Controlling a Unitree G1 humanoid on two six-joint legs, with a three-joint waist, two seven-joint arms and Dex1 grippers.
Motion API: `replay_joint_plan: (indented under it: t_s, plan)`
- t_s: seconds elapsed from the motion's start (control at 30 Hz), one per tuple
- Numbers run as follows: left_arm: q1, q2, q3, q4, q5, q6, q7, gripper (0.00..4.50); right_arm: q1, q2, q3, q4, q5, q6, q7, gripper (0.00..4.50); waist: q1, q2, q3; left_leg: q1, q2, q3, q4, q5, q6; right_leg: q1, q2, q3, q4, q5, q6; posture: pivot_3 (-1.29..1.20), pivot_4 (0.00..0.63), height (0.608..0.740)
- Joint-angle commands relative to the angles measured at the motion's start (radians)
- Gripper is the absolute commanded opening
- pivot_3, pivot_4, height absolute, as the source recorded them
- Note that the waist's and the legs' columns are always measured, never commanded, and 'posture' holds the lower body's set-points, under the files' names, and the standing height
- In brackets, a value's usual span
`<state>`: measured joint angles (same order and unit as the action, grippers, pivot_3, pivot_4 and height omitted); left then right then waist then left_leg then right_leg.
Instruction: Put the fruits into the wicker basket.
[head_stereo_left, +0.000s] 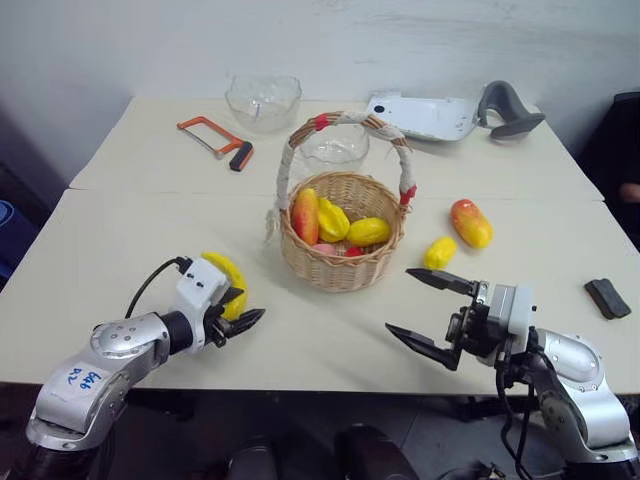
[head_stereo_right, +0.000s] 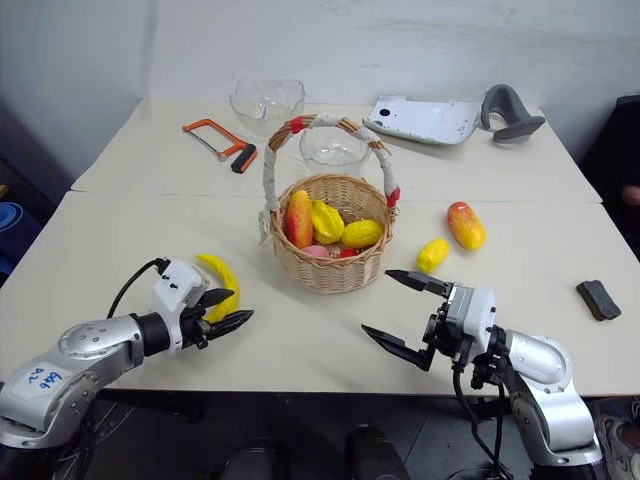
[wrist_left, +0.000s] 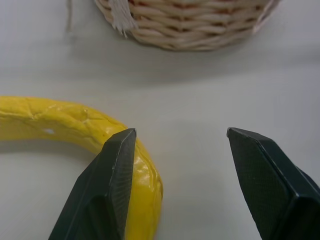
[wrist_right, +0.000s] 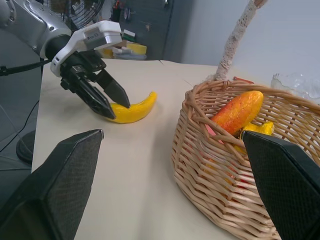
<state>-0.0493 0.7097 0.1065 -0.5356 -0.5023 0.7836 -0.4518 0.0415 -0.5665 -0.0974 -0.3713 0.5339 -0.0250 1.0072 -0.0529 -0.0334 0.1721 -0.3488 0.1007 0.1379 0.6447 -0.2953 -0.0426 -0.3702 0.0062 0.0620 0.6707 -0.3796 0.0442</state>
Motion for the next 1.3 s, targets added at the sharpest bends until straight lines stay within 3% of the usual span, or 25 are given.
replay_joint_plan:
  t_s: [0.03, 0.13, 0.27, 0.33, 0.57, 0.63, 0.73, 0.87, 1.03, 1.2, 1.3]
  plan:
    - [0.017, 0.003, 0.089, -0.049, -0.002, -0.066, -0.027, 3.62, 0.002, 0.000, -0.020, -0.031, 0.009, -0.024, -0.002, 4.50, -0.002, 0.000, 0.000, -0.004, 0.000, 0.000, 0.001, 0.001, -0.002, -0.004, 0.000, 0.000, 0.000, 0.000, 0.000, 0.00, 0.150, 0.740]
    - [0.055, 0.027, 0.140, -0.054, 0.028, -0.063, -0.015, 4.47, 0.002, -0.002, -0.019, -0.026, 0.011, -0.026, 0.004, 4.50, -0.006, 0.000, 0.000, -0.004, 0.001, 0.001, 0.000, 0.000, -0.002, -0.005, 0.001, 0.001, -0.002, 0.000, 0.000, 0.00, 0.150, 0.740]
    - [0.096, 0.011, 0.179, -0.043, 0.017, 0.016, 0.019, 4.47, -0.006, 0.000, -0.016, -0.007, 0.011, -0.033, 0.013, 4.50, -0.004, 0.000, 0.000, -0.005, 0.001, 0.001, -0.001, -0.001, -0.002, -0.005, 0.001, 0.001, -0.004, 0.000, 0.000, 0.00, 0.150, 0.740]
    - [0.113, -0.005, 0.136, -0.052, 0.024, 0.039, 0.027, 4.47, -0.014, 0.002, -0.009, 0.010, 0.008, -0.042, 0.023, 4.50, -0.003, 0.000, 0.000, -0.005, 0.001, 0.001, -0.001, -0.001, -0.001, -0.004, 0.000, 0.001, -0.005, 0.000, 0.001, 0.00, 0.150, 0.740]
    - [0.041, -0.182, 0.036, -0.020, 0.066, 0.176, 0.206, 4.47, -0.017, 0.012, 0.001, 0.044, 0.000, -0.075, 0.047, 4.50, 0.002, 0.000, 0.001, -0.006, 0.000, 0.000, 0.000, -0.001, 0.000, -0.004, 0.000, 0.000, -0.007, 0.001, 0.002, 0.00, 0.150, 0.740]
    - [0.028, -0.194, 0.027, -0.020, 0.077, 0.210, 0.223, 4.47, -0.019, 0.013, 0.002, 0.049, -0.001, -0.080, 0.048, 4.50, 0.000, 0.000, 0.001, -0.006, 0.000, 0.000, 0.001, -0.001, 0.000, -0.004, 0.000, 0.000, -0.006, 0.001, 0.002, 0.00, 0.150, 0.740]
    - [0.028, -0.187, 0.006, -0.013, 0.096, 0.207, 0.220, 3.84, -0.017, 0.019, 0.004, 0.054, -0.004, -0.088, 0.042, 4.50, -0.001, 0.000, 0.000, -0.005, 0.000, 0.000, 0.000, -0.001, -0.001, -0.003, 0.000, 0.000, -0.006, 0.001, 0.002, 0.00, 0.150, 0.740]
    - [0.038, -0.162, 0.024, -0.007, 0.090, 0.190, 0.176, 2.65, -0.013, 0.028, 0.006, 0.047, -0.010, -0.090, 0.032, 4.50, -0.001, 0.000, 0.000, -0.004, 0.000, 0.000, 0.000, -0.001, -0.001, -0.003, 0.000, 0.000, -0.006, 0.001, 0.002, 0.00, 0.150, 0.740]
    - [0.106, -0.050, 0.118, 0.063, 0.059, 0.028, -0.043, 1.05, -0.019, 0.036, 0.005, 0.034, 0.002, -0.073, 0.014, 4.50, -0.004, 0.001, 0.000, -0.005, 0.000, 0.001, -0.001, -0.002, -0.001, -0.004, 0.000, 0.001, -0.007, 0.001, 0.002, 0.00, 0.150, 0.740]
    - [0.132, 0.168, 0.301, 0.253, -0.034, -0.250, -0.519, 1.05, -0.036, 0.020, -0.020, 0.036, 0.030, -0.043, 0.003, 4.50, -0.006, -0.001, 0.003, -0.005, 0.001, 0.001, -0.002, -0.002, -0.002, -0.005, 0.000, 0.000, -0.007, 0.000, 0.000, 0.00, 0.150, 0.740]
    - [0.097, 0.311, 0.372, 0.319, -0.128, -0.243, -0.751, 1.05, -0.045, 0.001, -0.053, 0.068, 0.026, -0.049, 0.009, 4.50, -0.005, -0.002, 0.004, -0.005, 0.001, 0.001, -0.005, -0.002, -0.002, -0.006, -0.001, -0.002, -0.008, 0.000, -0.001, 0.00, 0.150, 0.740]
